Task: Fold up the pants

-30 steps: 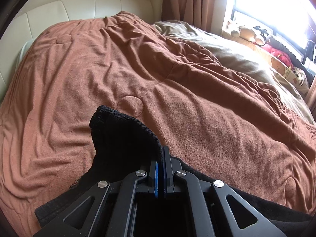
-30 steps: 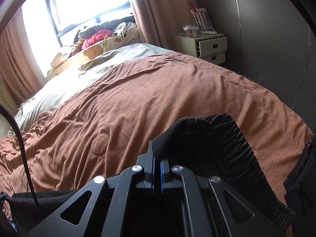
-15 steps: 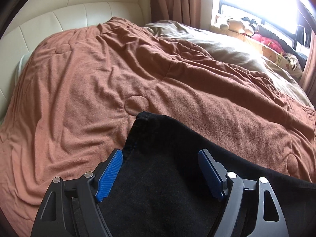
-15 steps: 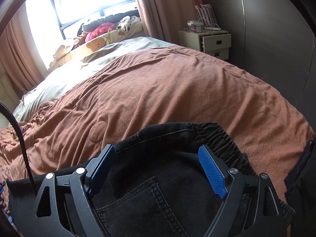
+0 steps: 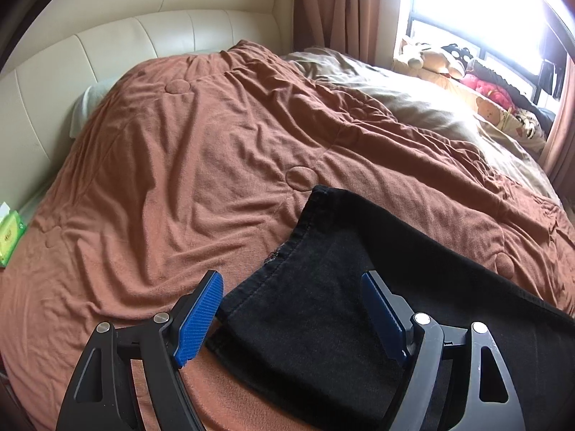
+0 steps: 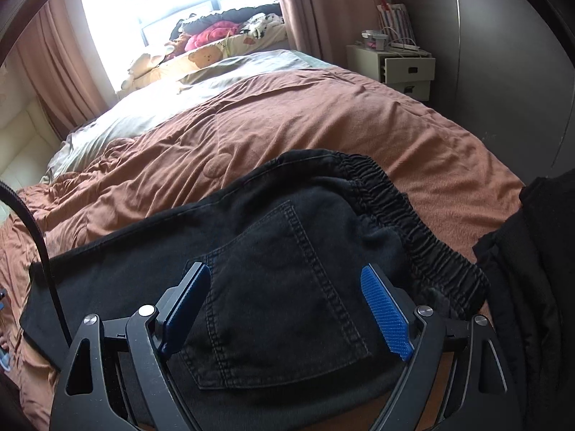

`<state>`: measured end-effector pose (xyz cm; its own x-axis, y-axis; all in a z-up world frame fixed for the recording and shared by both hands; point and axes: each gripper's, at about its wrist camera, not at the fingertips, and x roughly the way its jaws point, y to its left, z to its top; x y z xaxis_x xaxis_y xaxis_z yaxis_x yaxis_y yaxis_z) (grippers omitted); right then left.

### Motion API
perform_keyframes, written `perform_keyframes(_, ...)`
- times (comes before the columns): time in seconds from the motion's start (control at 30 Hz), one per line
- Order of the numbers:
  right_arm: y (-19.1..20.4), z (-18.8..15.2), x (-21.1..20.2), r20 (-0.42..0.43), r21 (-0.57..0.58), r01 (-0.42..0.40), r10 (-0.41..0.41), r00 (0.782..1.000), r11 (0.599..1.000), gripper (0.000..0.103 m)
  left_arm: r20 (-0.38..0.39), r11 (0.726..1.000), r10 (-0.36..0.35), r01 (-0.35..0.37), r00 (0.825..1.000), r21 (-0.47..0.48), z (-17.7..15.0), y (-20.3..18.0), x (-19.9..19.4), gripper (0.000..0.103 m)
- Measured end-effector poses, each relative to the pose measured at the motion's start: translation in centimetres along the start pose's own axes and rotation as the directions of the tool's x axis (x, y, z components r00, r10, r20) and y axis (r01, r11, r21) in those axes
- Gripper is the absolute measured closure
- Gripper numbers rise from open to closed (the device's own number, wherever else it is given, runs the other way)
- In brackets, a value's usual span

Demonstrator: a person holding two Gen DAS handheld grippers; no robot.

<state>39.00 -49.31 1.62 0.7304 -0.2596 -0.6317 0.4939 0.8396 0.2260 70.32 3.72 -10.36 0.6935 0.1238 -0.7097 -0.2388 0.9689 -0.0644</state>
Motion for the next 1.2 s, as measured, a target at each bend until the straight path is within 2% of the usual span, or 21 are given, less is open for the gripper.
perform_keyframes(0.1,-0.2,-1.6,-1.9,-0.017,0.012,-0.006,0.006,1.0,1.0,0.017,0.016,1.0,0.004,-0.004,1.0,0.004,-0.5,0.7,-1.8,0.022)
perform_keyframes(0.23,0.0,-3.5,-4.5,-0.005,0.018,-0.001,0.001,1.0,1.0,0.017,0.011,0.999,-0.03,0.031,0.999,-0.025,-1.3,1.9,-3.5,0.022)
perform_keyframes(0.47,2.2,-7.7,-7.1,-0.026,-0.02,0.016,-0.016,1.0,1.0,0.017,-0.003,0.998,-0.051,0.051,0.999,-0.043,-3.3,3.9,-5.5,0.022)
perform_keyframes(0.67,5.7,-10.4,-6.4,-0.105,-0.101,-0.002,-0.009,0.994,0.995,0.017,-0.035,0.996,-0.071,0.069,0.997,-0.056,-5.7,5.9,-6.0,0.022)
perform_keyframes(0.8,8.1,-11.6,-6.0,-0.106,-0.175,-0.009,-0.01,0.994,0.985,0.011,-0.052,0.994,-0.077,0.073,0.996,-0.076,-6.6,7.6,-6.1,0.022)
perform_keyframes(0.97,10.5,-12.8,-5.0,-0.106,-0.258,-0.018,-0.01,0.994,0.966,0.01,-0.064,0.994,-0.073,0.067,0.995,-0.091,-7.4,9.4,-6.2,0.022)
perform_keyframes(1.03,11.4,-13.3,-4.5,-0.116,-0.284,-0.018,-0.016,0.993,0.959,0.006,-0.066,0.991,-0.093,0.086,0.993,-0.097,-7.7,9.9,-6.1,0.022)
perform_keyframes(1.07,11.7,-13.5,-4.1,-0.12,-0.298,-0.013,-0.024,0.992,0.954,0.002,-0.065,0.99,-0.107,0.1,0.992,-0.101,-7.8,10.1,-6.1,0.018)
perform_keyframes(1.13,12.4,-13.9,-3.2,-0.13,-0.327,0.002,-0.047,0.99,0.945,0.001,-0.061,0.99,-0.099,0.093,0.993,-0.105,-8.0,10.4,-6.1,0.009)
perform_keyframes(1.2,13.0,-14.1,-2.5,-0.13,-0.346,0.017,-0.066,0.989,0.938,0.001,-0.055,0.99,-0.099,0.093,0.994,-0.105,-8.1,10.5,-6.1,0.008)
